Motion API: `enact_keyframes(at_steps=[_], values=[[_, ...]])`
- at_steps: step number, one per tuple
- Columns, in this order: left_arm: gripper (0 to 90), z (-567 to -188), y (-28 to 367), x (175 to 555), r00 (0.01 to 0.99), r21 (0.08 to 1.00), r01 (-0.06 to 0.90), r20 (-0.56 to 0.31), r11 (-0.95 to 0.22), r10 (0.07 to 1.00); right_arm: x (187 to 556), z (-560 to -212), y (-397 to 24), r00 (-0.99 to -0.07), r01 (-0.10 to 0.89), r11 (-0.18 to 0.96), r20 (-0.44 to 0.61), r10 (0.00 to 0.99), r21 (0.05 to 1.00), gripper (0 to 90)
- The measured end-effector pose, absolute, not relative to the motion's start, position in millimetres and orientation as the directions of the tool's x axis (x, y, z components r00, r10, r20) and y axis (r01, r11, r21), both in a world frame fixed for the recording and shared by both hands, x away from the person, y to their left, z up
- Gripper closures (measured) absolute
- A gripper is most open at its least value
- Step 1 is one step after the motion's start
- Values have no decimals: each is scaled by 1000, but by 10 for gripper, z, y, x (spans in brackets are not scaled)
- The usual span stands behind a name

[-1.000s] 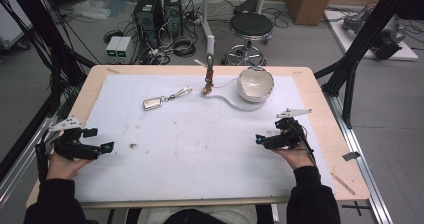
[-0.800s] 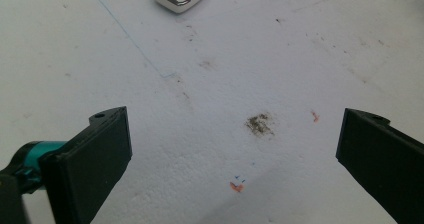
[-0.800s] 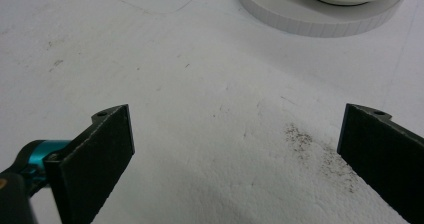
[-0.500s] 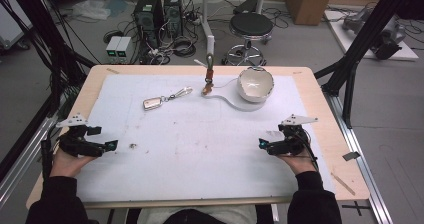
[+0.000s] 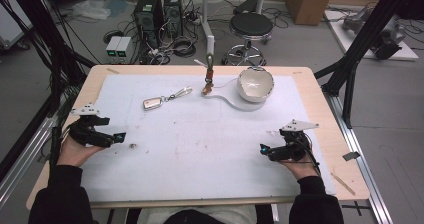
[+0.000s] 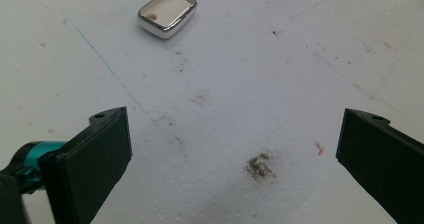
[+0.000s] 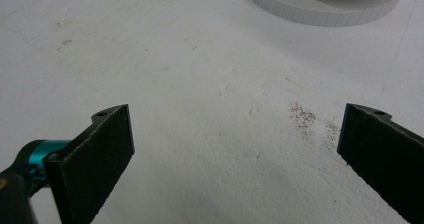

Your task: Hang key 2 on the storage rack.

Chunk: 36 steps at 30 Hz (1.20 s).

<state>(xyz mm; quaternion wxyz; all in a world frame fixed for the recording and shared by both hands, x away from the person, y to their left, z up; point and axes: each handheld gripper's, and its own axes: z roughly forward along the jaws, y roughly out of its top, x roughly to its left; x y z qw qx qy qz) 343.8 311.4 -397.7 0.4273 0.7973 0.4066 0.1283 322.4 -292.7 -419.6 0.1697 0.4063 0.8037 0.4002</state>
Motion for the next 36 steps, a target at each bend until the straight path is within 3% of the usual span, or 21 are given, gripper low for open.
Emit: enact_keyframes(at_steps=[11,16,36], values=[[18,-3903,2961,3622,645,751,555,-116,-358,756,3175,-4184,-2938,-605,515,343,50,794,786,7],[18,-3822,2781,3788,655,702,560,-50,-439,754,3186,-4217,-2959,-593,531,339,55,803,777,7],[18,-3607,2532,4317,702,673,565,-89,-477,707,3169,-4172,-2953,-576,523,321,50,816,789,7]])
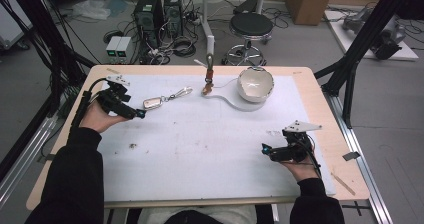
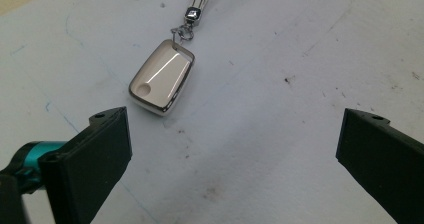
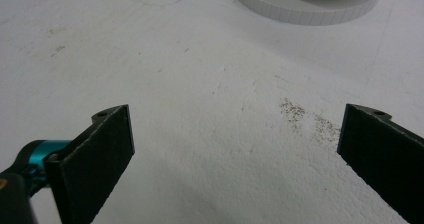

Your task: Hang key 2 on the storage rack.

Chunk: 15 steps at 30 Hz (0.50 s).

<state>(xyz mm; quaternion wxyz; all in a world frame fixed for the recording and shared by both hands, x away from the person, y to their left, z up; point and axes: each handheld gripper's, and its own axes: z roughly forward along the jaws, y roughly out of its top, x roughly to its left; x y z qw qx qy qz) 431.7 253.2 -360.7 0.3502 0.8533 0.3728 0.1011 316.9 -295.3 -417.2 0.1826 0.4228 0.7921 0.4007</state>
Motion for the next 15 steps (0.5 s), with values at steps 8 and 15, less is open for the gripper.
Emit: enact_keyframes(at_steps=[8,15], values=[[18,-3499,2326,4567,736,639,546,-57,-541,675,3158,-4170,-2930,-582,516,329,42,812,791,7],[18,-3446,2238,4650,750,636,538,-63,-553,658,3124,-4147,-2940,-574,509,332,26,818,794,7]])
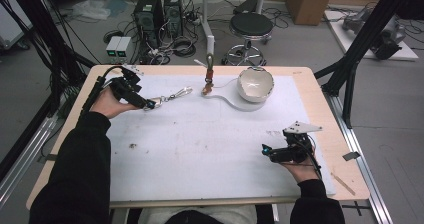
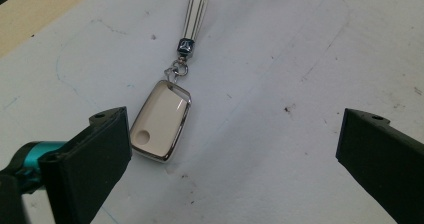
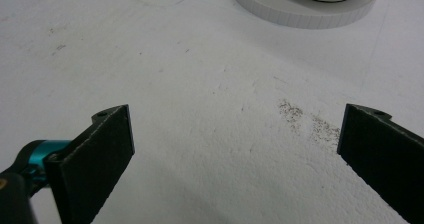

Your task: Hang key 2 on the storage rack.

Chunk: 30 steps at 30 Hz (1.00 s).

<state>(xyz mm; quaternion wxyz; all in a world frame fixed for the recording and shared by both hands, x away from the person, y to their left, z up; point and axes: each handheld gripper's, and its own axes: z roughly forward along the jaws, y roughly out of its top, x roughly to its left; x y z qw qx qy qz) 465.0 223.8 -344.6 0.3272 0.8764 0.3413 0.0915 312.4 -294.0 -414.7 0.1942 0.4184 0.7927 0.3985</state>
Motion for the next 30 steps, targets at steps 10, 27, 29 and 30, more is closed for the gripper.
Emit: enact_keyframes(at_steps=[10,27,29,30], values=[[28,-3392,2075,4978,764,621,533,-62,-574,642,3127,-4153,-2961,-571,519,324,39,820,791,7],[28,-3576,1772,5385,791,585,519,-53,-623,610,3145,-4196,-2955,-563,543,319,55,824,777,7],[28,-3594,1749,5409,789,585,523,-59,-620,611,3148,-4198,-2955,-566,539,320,53,823,779,6],[28,-3612,1720,5430,785,589,530,-69,-610,616,3148,-4198,-2955,-566,539,320,53,823,779,6]])
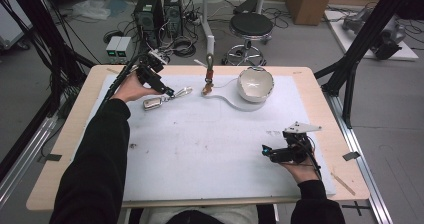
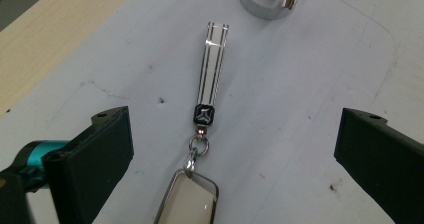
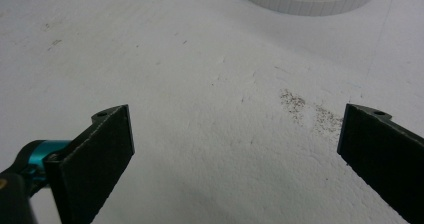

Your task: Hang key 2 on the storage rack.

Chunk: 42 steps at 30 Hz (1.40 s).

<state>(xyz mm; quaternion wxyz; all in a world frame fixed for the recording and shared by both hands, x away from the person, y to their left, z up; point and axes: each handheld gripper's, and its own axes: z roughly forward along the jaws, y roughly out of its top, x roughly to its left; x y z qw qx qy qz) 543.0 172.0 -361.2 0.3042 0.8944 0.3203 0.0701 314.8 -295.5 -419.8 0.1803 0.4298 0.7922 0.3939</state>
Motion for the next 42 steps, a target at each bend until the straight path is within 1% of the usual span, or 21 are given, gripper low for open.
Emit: enact_keyframes(at_steps=[6,7,8,9,17,20,21,24,25,28,29,30,31,34,37,42], values=[[28,-3750,1585,5568,773,615,551,-119,-564,624,3161,-4198,-2945,-561,538,320,49,826,780,7],[46,-3794,1531,5597,776,607,541,-95,-581,623,3153,-4198,-2948,-564,537,322,48,825,780,7],[51,-3794,1531,5597,776,607,541,-95,-581,623,3153,-4198,-2948,-564,537,322,48,825,780,7],[52,-3831,1484,5631,783,588,535,-76,-607,617,3132,-4199,-2956,-560,535,318,47,827,783,7],[52,-3924,1418,5757,783,570,542,-77,-618,617,3066,-4214,-2990,-554,535,317,42,831,783,7],[73,-3948,1416,5765,783,567,540,-65,-623,619,3061,-4222,-2988,-555,533,325,33,831,781,7],[87,-3979,1402,5772,774,555,545,-45,-628,632,3055,-4224,-2984,-553,532,325,31,832,782,7],[134,-4019,1383,5780,763,547,564,-60,-619,643,3048,-4222,-2980,-553,534,326,30,833,780,7],[163,-4053,1356,5781,759,535,565,-39,-629,649,3046,-4222,-2979,-551,532,327,26,834,781,7],[231,-4077,1334,5781,755,531,566,-27,-631,655,3044,-4220,-2978,-550,532,325,27,835,782,7],[231,-4078,1330,5786,756,530,562,-18,-635,654,3042,-4218,-2975,-552,529,326,26,833,783,7],[256,-4084,1318,5784,750,537,567,-21,-625,661,3037,-4215,-2973,-553,527,327,25,833,784,7],[307,-4085,1300,5790,739,538,574,-18,-617,673,3031,-4212,-2968,-555,524,329,21,832,786,7],[381,-4088,1294,5801,733,539,579,-17,-612,680,3024,-4209,-2962,-556,524,334,17,831,784,7],[437,-4137,1305,5823,729,524,591,-21,-613,684,3015,-4208,-2952,-557,523,343,7,831,780,7],[503,-4189,1299,5834,731,514,596,-30,-617,681,3005,-4207,-2951,-556,520,346,1,831,781,7]])
